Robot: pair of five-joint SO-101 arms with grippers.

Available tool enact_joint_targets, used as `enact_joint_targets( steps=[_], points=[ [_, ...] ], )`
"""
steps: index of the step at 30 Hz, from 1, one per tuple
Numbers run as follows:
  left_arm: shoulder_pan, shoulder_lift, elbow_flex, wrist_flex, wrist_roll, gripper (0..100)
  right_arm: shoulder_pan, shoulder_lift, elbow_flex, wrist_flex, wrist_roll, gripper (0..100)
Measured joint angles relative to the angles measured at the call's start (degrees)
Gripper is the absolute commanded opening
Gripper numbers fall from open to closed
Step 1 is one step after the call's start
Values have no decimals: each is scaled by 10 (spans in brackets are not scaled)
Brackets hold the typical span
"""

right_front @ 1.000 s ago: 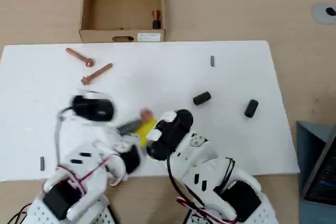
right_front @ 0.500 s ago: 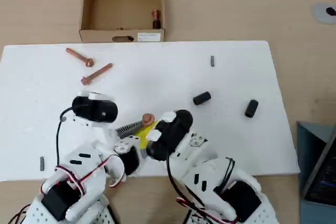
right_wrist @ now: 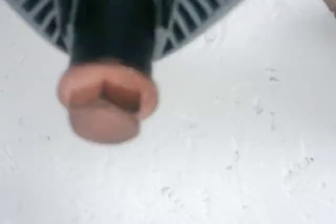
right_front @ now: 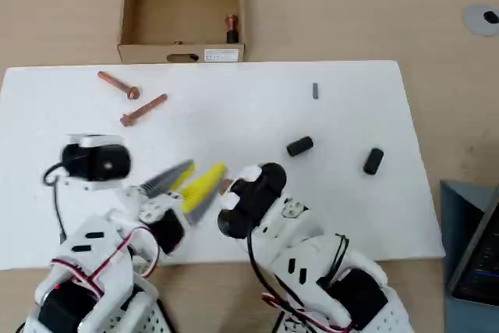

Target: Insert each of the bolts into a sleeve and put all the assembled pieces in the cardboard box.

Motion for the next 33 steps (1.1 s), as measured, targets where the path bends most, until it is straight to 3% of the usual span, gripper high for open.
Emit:
enact_joint_targets(
  steps=[3, 9, 16, 22, 33],
  points=[
    [-58, 0, 0, 0, -26, 5, 0, 0, 0, 0, 0, 9],
    [-172, -1, 23, 0, -74, 2, 47, 0, 0, 0, 0, 9],
    [-282, 3, 163, -35, -135, 2, 149, 11, -13, 14, -37, 9],
    [-315, 3, 290, -93, -183, 2, 164, 186, -144, 13, -82, 9],
    [-329, 4, 295, -89, -197, 2, 164, 614, -484, -98, -98, 9]
  ],
)
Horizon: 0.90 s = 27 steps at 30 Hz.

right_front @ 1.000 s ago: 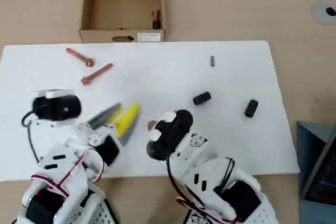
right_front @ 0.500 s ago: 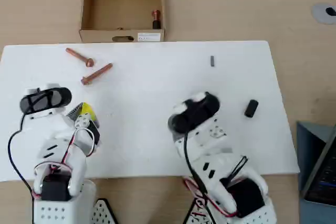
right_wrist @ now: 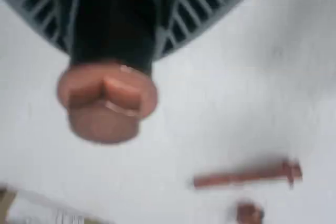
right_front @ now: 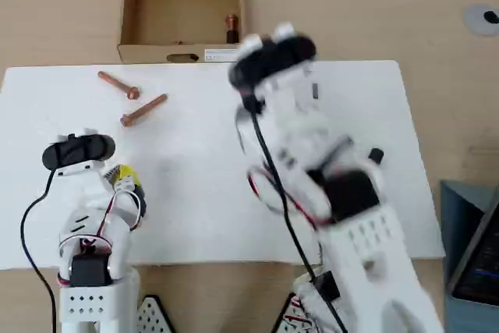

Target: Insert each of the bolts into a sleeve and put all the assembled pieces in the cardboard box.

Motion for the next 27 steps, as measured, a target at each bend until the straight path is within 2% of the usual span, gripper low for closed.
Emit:
enact_joint_targets(
  steps=[4, 13, 27],
  points=[
    [0, 0, 0, 1, 0, 2, 4, 134, -105, -39, 6, 9],
    [0, 0, 0, 1, 0, 2, 27, 425, -349, -105, 71, 9],
    [0, 0, 0, 1, 0, 2, 26, 867, -807, -105, 273, 9]
  ],
)
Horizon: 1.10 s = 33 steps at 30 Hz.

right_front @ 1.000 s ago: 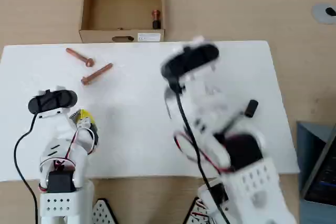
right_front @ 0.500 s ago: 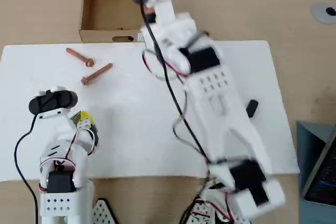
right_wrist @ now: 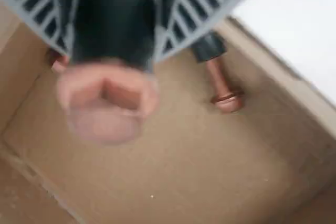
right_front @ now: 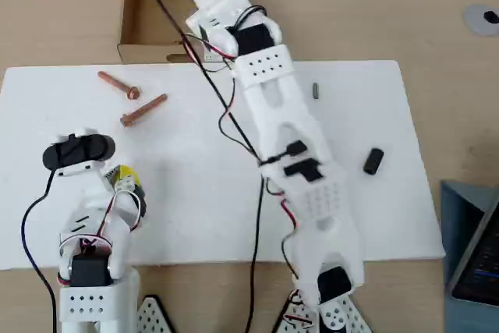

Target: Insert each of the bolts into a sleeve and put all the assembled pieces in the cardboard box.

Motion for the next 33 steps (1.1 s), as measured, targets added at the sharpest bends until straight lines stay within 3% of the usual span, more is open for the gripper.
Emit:
enact_joint_targets(
  steps=[11, 17, 33],
  points=[
    [0, 0, 0, 0, 0, 2, 0, 192, -178, 0, 98, 17],
    [0, 0, 0, 0, 0, 2, 0, 201, -178, 0, 114, 143],
    [0, 0, 0, 0, 0, 2, 0, 200, -243, 34, 118, 146]
  ],
)
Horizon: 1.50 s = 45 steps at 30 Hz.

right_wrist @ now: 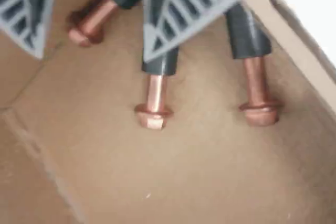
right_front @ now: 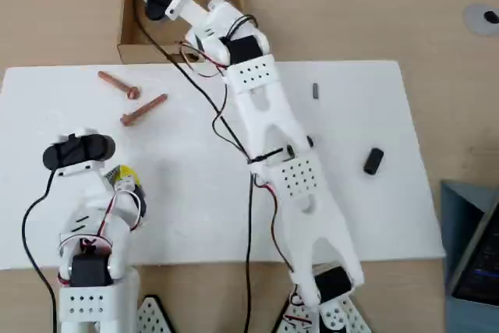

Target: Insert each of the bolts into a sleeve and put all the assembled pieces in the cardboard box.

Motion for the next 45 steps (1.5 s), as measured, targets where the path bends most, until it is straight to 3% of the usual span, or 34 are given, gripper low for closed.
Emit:
enact_joint_targets(
  steps=[5, 12, 24, 36, 45],
  points=[
    [0, 0, 0, 0, 0, 2, 3, 0, -66, 59, 0, 140],
    [0, 0, 0, 0, 0, 2, 23, -2, -151, 140, 0, 8],
    [0, 0, 0, 0, 0, 2, 56, -112, -156, 280, -2, 9],
    [0, 0, 0, 0, 0, 2, 62, -272, -156, 478, -76, 9],
    [0, 0, 0, 0, 0, 2, 129, -365, -139, 492, -94, 9]
  ],
)
